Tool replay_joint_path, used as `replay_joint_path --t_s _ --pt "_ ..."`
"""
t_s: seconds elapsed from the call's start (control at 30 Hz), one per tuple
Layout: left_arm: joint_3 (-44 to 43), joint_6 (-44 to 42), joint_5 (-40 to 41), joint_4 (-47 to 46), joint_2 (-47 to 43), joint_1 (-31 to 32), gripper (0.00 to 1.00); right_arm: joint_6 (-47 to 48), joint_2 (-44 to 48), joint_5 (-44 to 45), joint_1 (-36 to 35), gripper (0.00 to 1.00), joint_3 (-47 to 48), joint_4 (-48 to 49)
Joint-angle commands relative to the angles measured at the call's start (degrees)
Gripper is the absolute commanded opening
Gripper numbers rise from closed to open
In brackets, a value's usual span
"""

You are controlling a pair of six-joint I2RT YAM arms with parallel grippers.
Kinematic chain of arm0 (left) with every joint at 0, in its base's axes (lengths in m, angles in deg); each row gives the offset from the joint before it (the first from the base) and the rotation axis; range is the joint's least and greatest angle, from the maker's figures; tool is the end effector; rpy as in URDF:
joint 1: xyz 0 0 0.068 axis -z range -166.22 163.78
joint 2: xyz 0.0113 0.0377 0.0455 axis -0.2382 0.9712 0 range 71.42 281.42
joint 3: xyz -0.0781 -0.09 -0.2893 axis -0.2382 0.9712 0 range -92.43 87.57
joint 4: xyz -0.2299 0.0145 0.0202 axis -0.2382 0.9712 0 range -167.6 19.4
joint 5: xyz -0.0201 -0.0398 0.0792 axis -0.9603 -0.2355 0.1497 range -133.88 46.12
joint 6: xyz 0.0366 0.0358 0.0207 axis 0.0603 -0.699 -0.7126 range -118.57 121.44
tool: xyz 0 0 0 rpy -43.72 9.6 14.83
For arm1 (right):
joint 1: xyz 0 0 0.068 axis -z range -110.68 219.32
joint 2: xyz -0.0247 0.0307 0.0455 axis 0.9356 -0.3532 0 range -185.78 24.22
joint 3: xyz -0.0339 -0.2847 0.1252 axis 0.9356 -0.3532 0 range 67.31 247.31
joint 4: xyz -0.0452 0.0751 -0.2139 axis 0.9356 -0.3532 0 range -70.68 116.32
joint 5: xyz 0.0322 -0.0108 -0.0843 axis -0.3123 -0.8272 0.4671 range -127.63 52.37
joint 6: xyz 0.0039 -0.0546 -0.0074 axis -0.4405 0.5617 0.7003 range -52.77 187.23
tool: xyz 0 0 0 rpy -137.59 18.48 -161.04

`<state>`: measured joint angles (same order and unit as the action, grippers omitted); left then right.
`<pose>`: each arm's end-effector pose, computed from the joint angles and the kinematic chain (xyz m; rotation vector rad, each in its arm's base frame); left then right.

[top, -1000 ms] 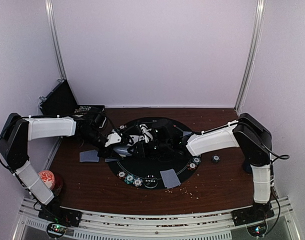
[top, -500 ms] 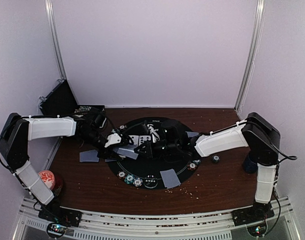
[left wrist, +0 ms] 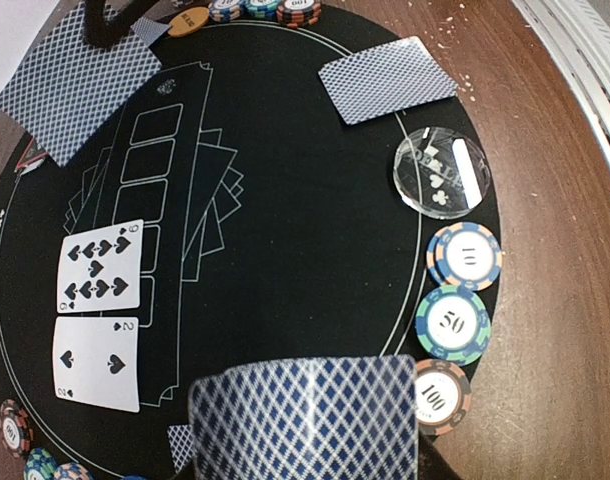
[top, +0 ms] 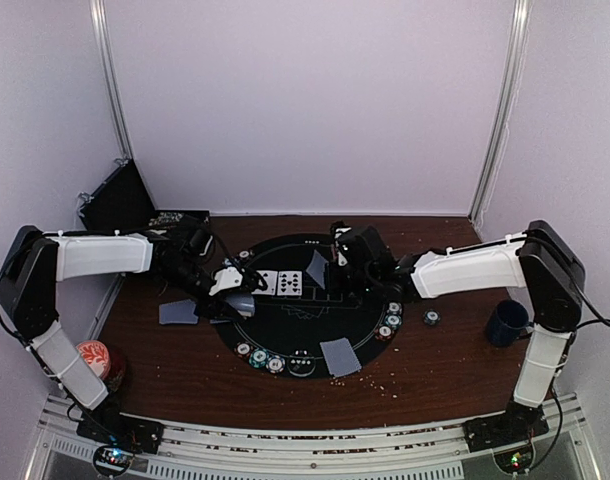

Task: Distribute texas hold em gaming equipment
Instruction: Flop the poker card in the community card area.

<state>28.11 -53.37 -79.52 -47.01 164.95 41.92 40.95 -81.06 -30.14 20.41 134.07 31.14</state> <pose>0.2482 -0.1575 0.2544 1.7913 1.7539 -0.6524 0.2643 0.2956 0.2609 -0.3588 2.1895 0.6089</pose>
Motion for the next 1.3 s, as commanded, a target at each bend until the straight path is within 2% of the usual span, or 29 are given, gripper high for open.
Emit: replay_joint_path --t_s 0.0,0.3,0.43,0.87,1.13,1.27 --pt "-0.22 -0.43 -1.51 0.00 0.56 0.28 0.42 -0.38 -2.70 18.22 -0.14 0.00 3.79 -8.30" --pt "-0.22 -0.39 -1.45 0.00 0.63 0.32 0.42 -1.26 -9.81 31.18 -2.50 0.00 11.02 -16.74" --pt "-0.29 -0.40 -1.50 0.00 0.67 0.29 0.42 -0.86 -13.55 34.06 -3.63 0.00 14.54 -19.31" --pt "-0.23 -0.39 -1.46 0.00 0.63 0.34 0.42 4.87 -24.78 33.99 -6.94 0.00 25.41 -20.02" --pt "-0.18 -0.40 -1.37 0.00 0.49 0.28 0.42 6.76 -25.51 26.80 -7.33 0.00 24.71 -13.52" --pt "-0.13 -0.48 -1.41 0.00 0.41 0.33 0.42 7.49 -26.70 25.91 -7.30 0.00 25.62 -13.66"
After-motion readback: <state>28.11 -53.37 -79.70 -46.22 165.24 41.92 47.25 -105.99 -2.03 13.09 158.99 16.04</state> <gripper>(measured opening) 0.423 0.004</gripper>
